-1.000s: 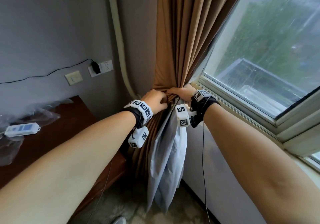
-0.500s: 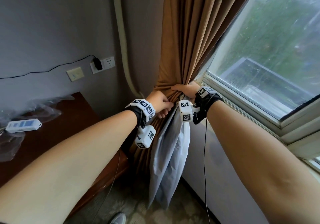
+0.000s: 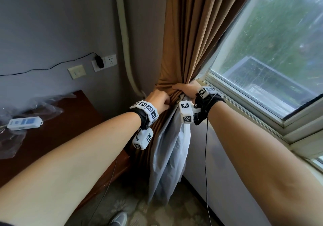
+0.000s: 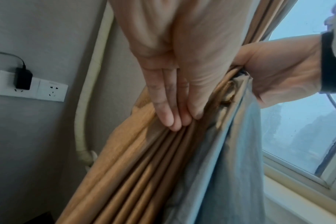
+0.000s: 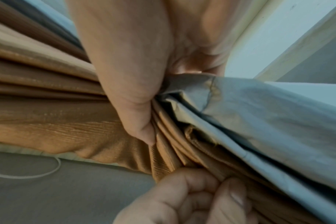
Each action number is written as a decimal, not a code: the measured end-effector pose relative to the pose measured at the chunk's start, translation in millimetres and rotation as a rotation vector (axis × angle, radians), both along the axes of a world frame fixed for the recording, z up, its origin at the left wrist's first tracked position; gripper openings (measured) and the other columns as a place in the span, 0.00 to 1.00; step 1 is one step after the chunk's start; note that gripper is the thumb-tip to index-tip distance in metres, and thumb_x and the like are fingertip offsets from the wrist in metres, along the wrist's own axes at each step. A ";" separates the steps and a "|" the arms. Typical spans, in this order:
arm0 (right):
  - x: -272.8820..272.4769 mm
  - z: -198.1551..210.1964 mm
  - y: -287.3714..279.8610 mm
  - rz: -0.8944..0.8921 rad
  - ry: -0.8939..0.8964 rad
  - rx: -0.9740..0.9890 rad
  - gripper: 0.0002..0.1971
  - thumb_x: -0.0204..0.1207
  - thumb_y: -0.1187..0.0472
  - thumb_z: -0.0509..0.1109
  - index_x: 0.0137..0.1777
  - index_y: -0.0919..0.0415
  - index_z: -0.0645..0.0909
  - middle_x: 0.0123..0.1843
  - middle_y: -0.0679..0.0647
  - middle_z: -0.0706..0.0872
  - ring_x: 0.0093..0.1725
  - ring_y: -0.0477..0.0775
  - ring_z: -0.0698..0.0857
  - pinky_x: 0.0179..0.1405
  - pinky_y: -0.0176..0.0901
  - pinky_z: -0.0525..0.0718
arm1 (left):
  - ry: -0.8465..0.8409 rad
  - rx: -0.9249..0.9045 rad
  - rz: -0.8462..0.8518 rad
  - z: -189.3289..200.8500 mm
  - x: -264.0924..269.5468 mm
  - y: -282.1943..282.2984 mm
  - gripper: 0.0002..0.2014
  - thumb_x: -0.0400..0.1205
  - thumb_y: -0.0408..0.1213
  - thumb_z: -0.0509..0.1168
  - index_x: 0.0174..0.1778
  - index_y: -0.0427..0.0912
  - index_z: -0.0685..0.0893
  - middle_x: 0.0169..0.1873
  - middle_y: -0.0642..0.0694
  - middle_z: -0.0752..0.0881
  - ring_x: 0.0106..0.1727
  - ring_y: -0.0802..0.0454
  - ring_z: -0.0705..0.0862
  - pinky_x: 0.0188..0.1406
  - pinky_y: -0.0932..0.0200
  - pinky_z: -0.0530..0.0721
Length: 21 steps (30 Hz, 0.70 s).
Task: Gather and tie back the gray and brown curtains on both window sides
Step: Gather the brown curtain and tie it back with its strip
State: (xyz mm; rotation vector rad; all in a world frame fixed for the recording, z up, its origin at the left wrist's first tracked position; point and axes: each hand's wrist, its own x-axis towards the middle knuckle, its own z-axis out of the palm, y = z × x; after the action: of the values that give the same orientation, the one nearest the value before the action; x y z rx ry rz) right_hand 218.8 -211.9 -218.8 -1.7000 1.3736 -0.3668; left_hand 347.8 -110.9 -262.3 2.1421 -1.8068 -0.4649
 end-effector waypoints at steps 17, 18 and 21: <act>3.3 6.5 16.5 -0.036 -0.022 0.043 0.22 0.64 0.47 0.81 0.51 0.61 0.82 0.39 0.55 0.89 0.31 0.54 0.87 0.26 0.41 0.86 | 0.327 0.110 0.283 -15.6 -5.1 4.1 0.08 0.79 0.43 0.68 0.38 0.46 0.89 0.41 0.42 0.89 0.43 0.40 0.89 0.42 0.56 0.86; 4.5 5.6 16.7 -0.048 -0.042 0.046 0.24 0.61 0.47 0.82 0.52 0.61 0.83 0.41 0.57 0.91 0.36 0.58 0.90 0.35 0.48 0.91 | 0.266 0.131 0.247 -14.1 -5.6 3.4 0.09 0.78 0.44 0.68 0.34 0.46 0.87 0.37 0.43 0.87 0.42 0.41 0.88 0.40 0.57 0.81; 5.3 3.4 18.7 -0.041 -0.062 0.052 0.28 0.56 0.46 0.82 0.53 0.61 0.84 0.42 0.58 0.92 0.38 0.59 0.92 0.40 0.53 0.93 | 0.167 0.174 0.194 -4.7 -10.3 -0.8 0.19 0.76 0.46 0.71 0.24 0.42 0.78 0.22 0.46 0.78 0.29 0.44 0.80 0.35 0.59 0.75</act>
State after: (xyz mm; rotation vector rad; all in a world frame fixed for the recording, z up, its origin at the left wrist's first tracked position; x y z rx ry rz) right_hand 224.2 -193.2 -215.4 -1.6068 1.3630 -0.4010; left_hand 337.5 -111.7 -267.0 2.2877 -1.5014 -0.7512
